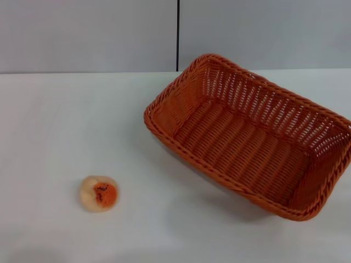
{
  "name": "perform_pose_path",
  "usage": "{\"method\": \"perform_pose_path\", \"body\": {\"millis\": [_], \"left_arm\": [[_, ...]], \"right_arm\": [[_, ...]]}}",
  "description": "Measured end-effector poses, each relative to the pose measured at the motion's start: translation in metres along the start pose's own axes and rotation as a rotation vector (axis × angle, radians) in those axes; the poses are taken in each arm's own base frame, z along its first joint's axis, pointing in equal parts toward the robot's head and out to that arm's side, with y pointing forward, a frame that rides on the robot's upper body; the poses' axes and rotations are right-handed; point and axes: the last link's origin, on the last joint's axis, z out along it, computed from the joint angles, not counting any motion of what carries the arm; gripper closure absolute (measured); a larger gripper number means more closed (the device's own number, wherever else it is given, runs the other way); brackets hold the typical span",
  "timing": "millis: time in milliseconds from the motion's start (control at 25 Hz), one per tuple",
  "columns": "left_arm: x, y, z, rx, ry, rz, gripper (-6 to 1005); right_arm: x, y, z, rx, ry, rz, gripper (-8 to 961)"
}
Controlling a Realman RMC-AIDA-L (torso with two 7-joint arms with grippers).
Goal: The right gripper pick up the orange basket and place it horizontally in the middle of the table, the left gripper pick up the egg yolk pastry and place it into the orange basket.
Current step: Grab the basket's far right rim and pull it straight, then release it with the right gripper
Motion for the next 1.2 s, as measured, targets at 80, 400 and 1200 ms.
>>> {"method": "perform_pose_path", "body": {"millis": [80, 400, 1200], "left_arm": [[0.0, -0.001, -0.001, 0.007, 0.002, -0.003, 259], [0.0, 0.003, 0.002, 0.002, 0.012, -0.015, 259], [0.001, 0.003, 0.008, 0.0, 0.012, -0.019, 258]], "right_arm": [[0.0, 0.0, 0.001, -0.003, -0.001, 0.0, 335], [-0.003, 0.002, 0.002, -0.021, -0.013, -0.006, 334], [-0.081, -0.019, 0.036, -0.006, 0.242, 0.098, 333]]}}
